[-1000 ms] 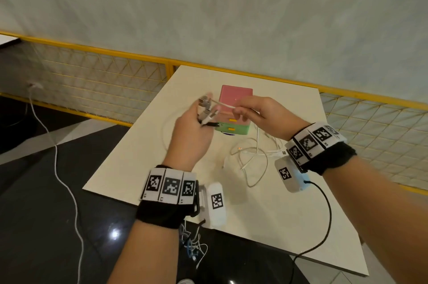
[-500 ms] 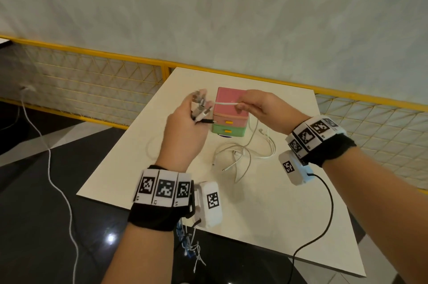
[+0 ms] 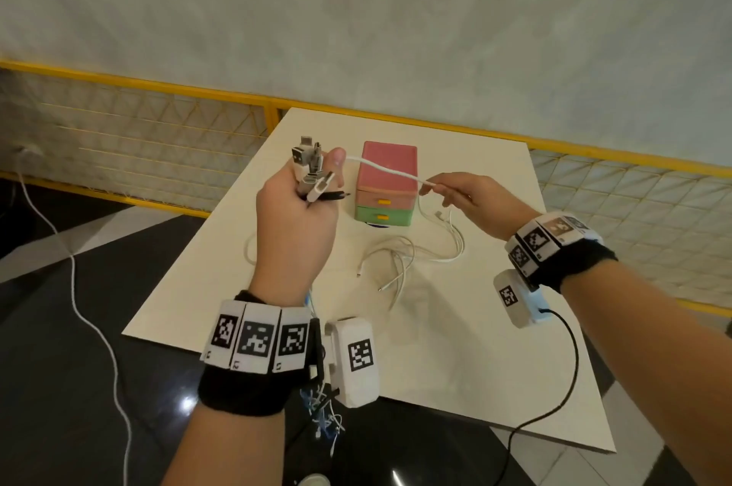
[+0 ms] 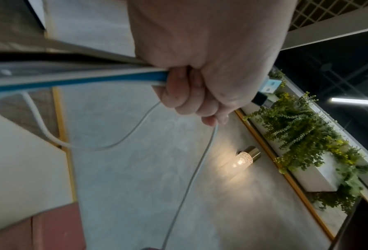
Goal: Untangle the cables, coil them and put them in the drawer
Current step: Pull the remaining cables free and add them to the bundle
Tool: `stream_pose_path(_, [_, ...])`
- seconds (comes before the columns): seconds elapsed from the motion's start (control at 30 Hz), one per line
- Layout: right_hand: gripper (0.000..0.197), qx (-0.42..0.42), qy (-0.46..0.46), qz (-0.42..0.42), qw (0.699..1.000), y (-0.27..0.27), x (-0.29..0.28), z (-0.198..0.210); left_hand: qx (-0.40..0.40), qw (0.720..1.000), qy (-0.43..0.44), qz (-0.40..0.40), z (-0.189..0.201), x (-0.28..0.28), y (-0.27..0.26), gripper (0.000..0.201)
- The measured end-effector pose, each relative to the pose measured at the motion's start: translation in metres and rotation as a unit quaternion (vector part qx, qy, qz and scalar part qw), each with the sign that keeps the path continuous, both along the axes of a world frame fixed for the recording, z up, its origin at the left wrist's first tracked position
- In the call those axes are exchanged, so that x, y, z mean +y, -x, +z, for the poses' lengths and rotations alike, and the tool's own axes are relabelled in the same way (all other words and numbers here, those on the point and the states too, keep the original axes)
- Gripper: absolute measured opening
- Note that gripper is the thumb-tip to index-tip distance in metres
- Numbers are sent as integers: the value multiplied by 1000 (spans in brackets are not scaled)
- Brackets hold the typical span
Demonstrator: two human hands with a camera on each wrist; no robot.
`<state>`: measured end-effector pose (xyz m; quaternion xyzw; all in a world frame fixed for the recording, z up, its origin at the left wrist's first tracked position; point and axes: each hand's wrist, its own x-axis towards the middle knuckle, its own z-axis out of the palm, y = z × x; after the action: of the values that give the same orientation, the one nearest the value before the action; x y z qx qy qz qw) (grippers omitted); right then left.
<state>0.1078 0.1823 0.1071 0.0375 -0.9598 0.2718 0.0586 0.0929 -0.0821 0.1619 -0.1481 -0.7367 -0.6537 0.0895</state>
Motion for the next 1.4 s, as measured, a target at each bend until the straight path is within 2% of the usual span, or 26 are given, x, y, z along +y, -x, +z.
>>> stream_pose_path(0.13, [32, -81, -56, -72, 993, -13, 7, -20, 10, 1000, -17, -18, 2, 0, -7, 20])
stream_pose_path(0.23, [35, -142, -74, -99, 982, -31, 2, -32, -6, 999, 17, -47, -1, -2, -9, 24])
stream_pose_path(0.33, [38, -187, 12, -85, 979, -47, -14, -31, -31, 992, 71, -98, -10, -1, -12, 29])
stream_pose_path(0.43, [64, -120, 133, -23, 984, -63, -43, -9, -51, 981, 114, -149, -22, 3, -17, 31])
stream_pose_path(0.5, [62, -64, 212, 10, 975, -73, -68, 11, -60, 970, 137, -192, -28, 4, -23, 25])
stream_pose_path(0.57, [49, -33, 231, 23, 972, -84, -88, 26, -57, 965, 146, -212, -31, 3, -27, 11])
stream_pose_path(0.63, [38, -39, 209, 9, 977, -96, -102, 32, -40, 971, 121, -202, -31, -2, -26, 8])
stream_pose_path(0.73, [31, -132, 134, 32, 982, -117, -115, 32, -52, 981, 95, -163, -31, -16, -17, 25])
stream_pose_path(0.8, [30, -203, 60, 85, 974, -129, -121, 26, -90, 977, 70, -183, -27, -26, -13, 45])
stream_pose_path(0.87, [28, -233, 2, 111, 966, -135, -123, 18, -130, 964, 31, -228, -20, -33, -13, 57])
stream_pose_path(0.97, [30, -175, -50, 56, 982, -137, -122, 8, -145, 938, -1, -316, -12, -35, -16, 57])
stream_pose_path(1.03, [36, -124, -44, 20, 991, -134, -127, 7, -115, 922, 7, -369, -7, -34, -18, 58])
stream_pose_path(1.13, [50, -75, 62, 16, 995, -124, -146, 13, 2, 903, 124, -412, -2, -28, -25, 62])
stream_pose_path(1.17, [49, -65, 107, 27, 992, -120, -154, 15, 21, 891, 162, -424, -2, -25, -27, 63])
stream_pose_path(1.23, [37, -43, 189, 41, 980, -113, -172, 12, 29, 871, 206, -445, -1, -20, -31, 63])
stream_pose_path(1.3, [27, -20, 244, 19, 970, -106, -187, 3, 14, 862, 219, -458, 0, -16, -31, 62])
stream_pose_path(1.4, [16, 26, 304, -24, 952, -101, -201, -14, -5, 874, 214, -435, -4, -15, -26, 63])
